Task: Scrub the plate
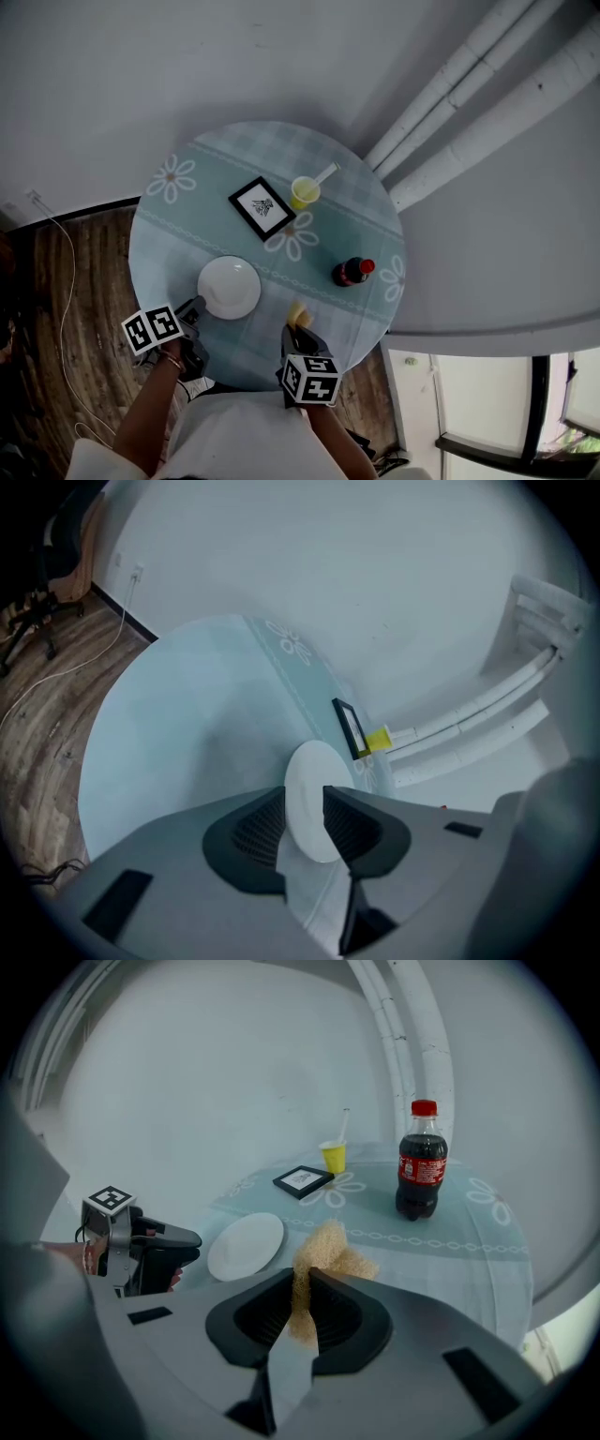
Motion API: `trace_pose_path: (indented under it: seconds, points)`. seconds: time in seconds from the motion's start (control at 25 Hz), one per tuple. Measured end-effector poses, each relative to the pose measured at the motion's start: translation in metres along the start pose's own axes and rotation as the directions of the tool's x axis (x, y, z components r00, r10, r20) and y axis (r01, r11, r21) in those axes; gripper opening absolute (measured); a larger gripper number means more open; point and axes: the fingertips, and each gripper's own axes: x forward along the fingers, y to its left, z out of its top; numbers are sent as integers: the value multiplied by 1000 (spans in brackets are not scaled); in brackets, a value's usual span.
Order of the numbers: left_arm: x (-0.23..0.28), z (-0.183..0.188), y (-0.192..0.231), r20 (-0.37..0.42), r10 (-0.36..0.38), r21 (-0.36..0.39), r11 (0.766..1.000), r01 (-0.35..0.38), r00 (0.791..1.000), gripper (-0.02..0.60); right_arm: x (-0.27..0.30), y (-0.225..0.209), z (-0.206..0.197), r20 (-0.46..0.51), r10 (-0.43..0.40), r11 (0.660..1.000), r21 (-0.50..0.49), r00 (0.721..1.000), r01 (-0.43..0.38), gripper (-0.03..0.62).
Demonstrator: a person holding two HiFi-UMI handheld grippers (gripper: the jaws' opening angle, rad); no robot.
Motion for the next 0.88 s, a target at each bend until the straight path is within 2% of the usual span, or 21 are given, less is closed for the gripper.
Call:
trace_pose_path:
  seconds: [0.2,0.36,0.56,0.76,0.88]
  points:
    - [10,4,12,-8,7,-90,996,-7,1000,117,0,-3,-1,-8,0,1000,-1,1000,0,60]
    - [15,2,14,-28,-46,-200,979,39,999,129,1,-6,-1,-10,-4,1000,-1,1000,4,60]
    - [22,0,15,-62,-65,-224,973,50,996,137,3,-7,-2,-24,3,1000,10,1000,-3,60]
    - [26,3,8,-87,-139,-284,953,109,986,151,7,-5,-3,-31,15,1000,18,999,-15,61]
    - [30,-1,5,-126,-130,-253,963,95,983,156,8,-4,-5,-38,23,999,25,999,-22,61]
